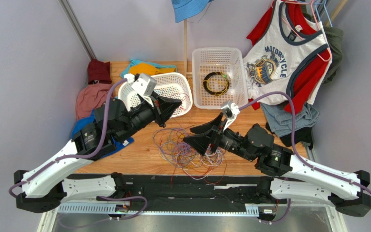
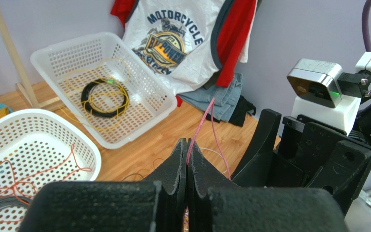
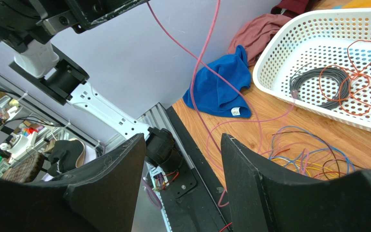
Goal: Untangle the cables
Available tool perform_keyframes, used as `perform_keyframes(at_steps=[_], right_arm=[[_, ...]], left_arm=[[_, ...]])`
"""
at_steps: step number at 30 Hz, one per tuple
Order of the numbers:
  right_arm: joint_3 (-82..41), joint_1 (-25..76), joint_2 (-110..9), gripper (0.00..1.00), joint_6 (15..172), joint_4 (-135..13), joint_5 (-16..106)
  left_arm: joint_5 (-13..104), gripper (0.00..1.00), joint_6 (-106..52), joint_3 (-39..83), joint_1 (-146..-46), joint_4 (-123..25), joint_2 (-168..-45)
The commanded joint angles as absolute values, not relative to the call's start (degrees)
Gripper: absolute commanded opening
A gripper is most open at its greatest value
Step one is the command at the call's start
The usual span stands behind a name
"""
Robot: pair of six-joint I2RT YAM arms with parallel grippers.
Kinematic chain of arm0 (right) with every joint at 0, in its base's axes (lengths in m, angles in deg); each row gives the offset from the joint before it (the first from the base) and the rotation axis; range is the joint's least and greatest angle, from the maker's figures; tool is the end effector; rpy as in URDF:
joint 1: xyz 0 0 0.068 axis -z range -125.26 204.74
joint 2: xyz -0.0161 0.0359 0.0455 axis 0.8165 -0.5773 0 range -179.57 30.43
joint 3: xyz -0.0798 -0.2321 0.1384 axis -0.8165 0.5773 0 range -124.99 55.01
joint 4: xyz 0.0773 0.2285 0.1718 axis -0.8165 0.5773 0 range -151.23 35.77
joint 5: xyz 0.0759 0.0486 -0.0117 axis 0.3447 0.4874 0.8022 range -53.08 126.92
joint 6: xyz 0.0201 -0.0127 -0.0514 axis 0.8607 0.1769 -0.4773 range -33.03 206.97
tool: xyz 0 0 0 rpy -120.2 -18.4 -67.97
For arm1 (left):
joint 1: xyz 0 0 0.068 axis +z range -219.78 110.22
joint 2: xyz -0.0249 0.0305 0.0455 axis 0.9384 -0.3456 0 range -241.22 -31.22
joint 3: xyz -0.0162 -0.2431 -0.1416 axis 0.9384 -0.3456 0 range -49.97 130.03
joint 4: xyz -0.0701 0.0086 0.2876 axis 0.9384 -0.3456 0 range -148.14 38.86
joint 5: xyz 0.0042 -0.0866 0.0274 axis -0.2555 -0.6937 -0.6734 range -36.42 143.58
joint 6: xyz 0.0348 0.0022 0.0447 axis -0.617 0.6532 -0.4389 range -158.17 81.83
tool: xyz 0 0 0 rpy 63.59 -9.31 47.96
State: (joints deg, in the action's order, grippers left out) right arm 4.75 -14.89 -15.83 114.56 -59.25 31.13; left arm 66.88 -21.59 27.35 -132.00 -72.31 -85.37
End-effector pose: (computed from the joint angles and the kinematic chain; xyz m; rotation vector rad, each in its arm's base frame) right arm 0.0808 0.2060 0.3944 -0.5193 1.5965 1.2468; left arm 0.1050 -0.1797 0.5050 0.4418 1.5473 -0.9060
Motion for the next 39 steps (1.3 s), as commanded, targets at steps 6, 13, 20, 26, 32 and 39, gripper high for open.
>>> perform_keyframes(at_steps=[6, 13, 20, 26, 32, 39], right_arm=[[2.4, -15.2, -19.8, 0.48, 111.0, -61.8, 23.2], [1.9, -15.0, -24.1, 0.0, 109.3, -61.5, 13.6], [5.3, -12.8, -22.7, 0.0, 110.5, -60.8, 12.1], [5.8, -12.7, -22.3, 0.57, 110.3, -62.9, 18.7], [6.0, -12.9, -22.0, 0.69, 109.6, -64.0, 21.1], [7.9, -13.2, -18.4, 0.71, 109.7, -66.8, 21.5]], left_arm=[[63.2, 0.0, -20.9, 29.5, -132.1, -72.3, -85.7], [63.2, 0.0, -20.6, 29.4, -132.1, -72.9, -83.5], [63.8, 0.0, -21.2, 30.6, -132.1, -74.0, -81.4], [64.2, 0.0, -21.8, 31.9, -132.1, -75.2, -81.7], [63.4, 0.0, -21.6, 32.5, -132.0, -75.6, -82.8], [64.1, 0.0, -22.1, 33.3, -132.1, -76.5, -83.7]])
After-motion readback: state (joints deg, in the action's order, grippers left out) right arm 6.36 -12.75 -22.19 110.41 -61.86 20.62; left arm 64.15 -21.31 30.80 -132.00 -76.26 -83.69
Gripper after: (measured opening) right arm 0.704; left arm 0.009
